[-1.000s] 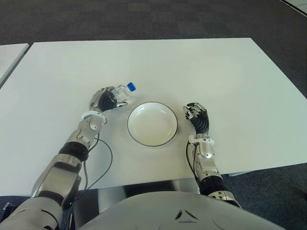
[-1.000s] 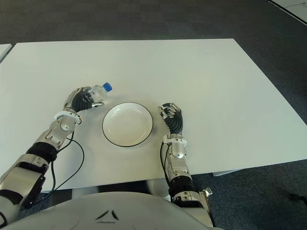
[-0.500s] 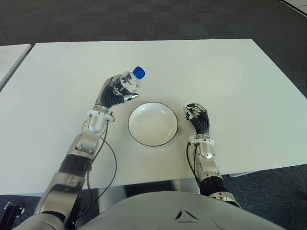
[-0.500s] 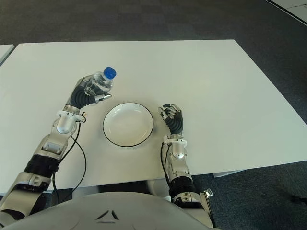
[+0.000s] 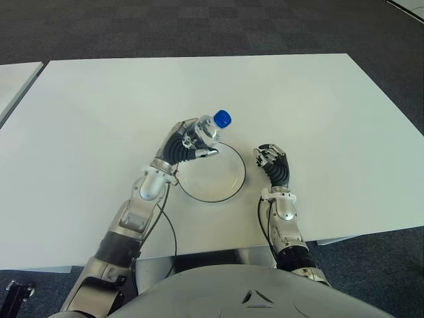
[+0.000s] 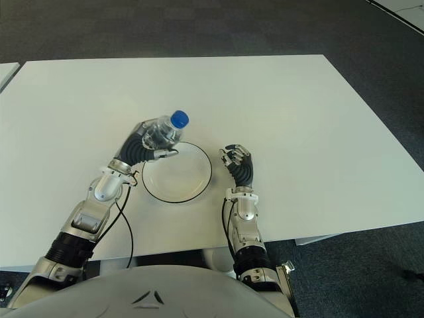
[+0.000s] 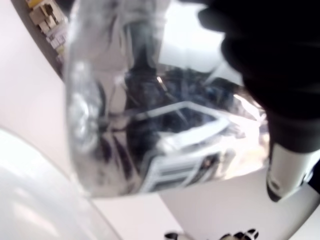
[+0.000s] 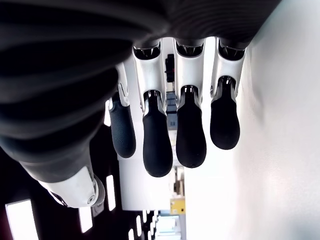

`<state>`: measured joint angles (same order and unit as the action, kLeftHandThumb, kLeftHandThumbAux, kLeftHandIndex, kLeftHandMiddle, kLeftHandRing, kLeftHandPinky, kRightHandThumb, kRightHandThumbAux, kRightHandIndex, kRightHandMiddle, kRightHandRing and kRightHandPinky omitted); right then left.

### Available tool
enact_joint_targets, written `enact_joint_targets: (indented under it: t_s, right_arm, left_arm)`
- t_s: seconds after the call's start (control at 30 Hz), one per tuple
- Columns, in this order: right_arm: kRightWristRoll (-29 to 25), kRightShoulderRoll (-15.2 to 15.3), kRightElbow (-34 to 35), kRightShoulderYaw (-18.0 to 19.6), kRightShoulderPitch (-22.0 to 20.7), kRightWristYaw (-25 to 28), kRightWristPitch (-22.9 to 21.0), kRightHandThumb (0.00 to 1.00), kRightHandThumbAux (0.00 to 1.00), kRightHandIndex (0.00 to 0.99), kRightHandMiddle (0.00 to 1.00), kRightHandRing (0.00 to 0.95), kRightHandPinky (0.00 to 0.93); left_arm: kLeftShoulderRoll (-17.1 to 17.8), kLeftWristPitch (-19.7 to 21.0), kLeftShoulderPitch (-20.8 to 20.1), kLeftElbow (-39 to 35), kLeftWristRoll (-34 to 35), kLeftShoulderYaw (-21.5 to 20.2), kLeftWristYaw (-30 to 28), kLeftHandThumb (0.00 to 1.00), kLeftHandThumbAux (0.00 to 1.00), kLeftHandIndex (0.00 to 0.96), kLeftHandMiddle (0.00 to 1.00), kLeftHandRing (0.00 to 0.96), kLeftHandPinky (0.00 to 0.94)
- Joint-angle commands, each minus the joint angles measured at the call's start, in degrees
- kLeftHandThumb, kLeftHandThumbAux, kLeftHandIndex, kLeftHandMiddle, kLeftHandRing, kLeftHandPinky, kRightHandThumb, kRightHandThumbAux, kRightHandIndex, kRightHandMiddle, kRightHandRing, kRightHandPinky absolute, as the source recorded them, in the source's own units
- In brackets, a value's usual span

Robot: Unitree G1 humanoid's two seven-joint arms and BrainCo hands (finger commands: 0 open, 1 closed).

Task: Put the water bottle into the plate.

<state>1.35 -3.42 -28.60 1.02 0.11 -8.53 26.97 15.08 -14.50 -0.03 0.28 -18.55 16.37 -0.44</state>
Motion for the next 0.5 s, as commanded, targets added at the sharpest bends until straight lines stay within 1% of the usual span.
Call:
enact_joint_targets:
  t_s: [0.03, 0.13, 0.2, 0.37, 0.43, 0.5]
  right_arm:
    - [-0.2, -1.2, -3.4, 0.3, 4.2, -0.5, -4.5, 0.703, 0.728, 0.433, 0.663, 0.650, 0.641]
    - [0.0, -1.2, -3.5, 0.3, 4.3, -0.6, -4.4, 0.703, 0.728, 0.433, 0.661, 0.648, 0.637]
    - [0.0, -1.1, -3.5, 0.2, 4.3, -0.6, -4.4, 0.703, 0.728, 0.433, 0.660, 0.648, 0.637]
    - [0.4, -1.0, -3.3, 0.1, 4.4, -0.6, -3.9, 0.703, 0.728, 0.433, 0.666, 0.655, 0.649]
    - [0.4, -1.0, -3.2, 0.0, 4.4, -0.5, -3.9, 0.703, 0.728, 0.433, 0.668, 0.657, 0.651]
    - [0.4, -1.0, -3.2, 0.0, 4.4, -0.5, -4.0, 0.703, 0.728, 0.433, 0.671, 0.661, 0.656]
  left_arm:
    - [-0.1, -1.7, 1.3, 1.7, -3.5, 4.0, -1.8, 0.852, 0.669, 0.398, 0.533, 0.868, 0.833]
    - [-0.1, -2.2, 1.2, 3.7, -5.4, 6.0, -2.4, 0.852, 0.669, 0.398, 0.533, 0.867, 0.830]
    - [-0.1, -2.5, 1.1, 4.7, -6.0, 6.5, -2.4, 0.852, 0.669, 0.397, 0.533, 0.867, 0.829]
    - [0.0, -3.9, -0.5, 11.1, -11.2, 10.1, -1.1, 0.852, 0.669, 0.397, 0.534, 0.865, 0.827]
    - [0.3, -4.9, -1.3, 14.9, -15.6, 12.1, 1.9, 0.851, 0.669, 0.396, 0.534, 0.863, 0.827]
    - [0.6, -5.6, -1.8, 17.2, -19.0, 13.3, 4.5, 0.851, 0.669, 0.396, 0.535, 0.859, 0.825]
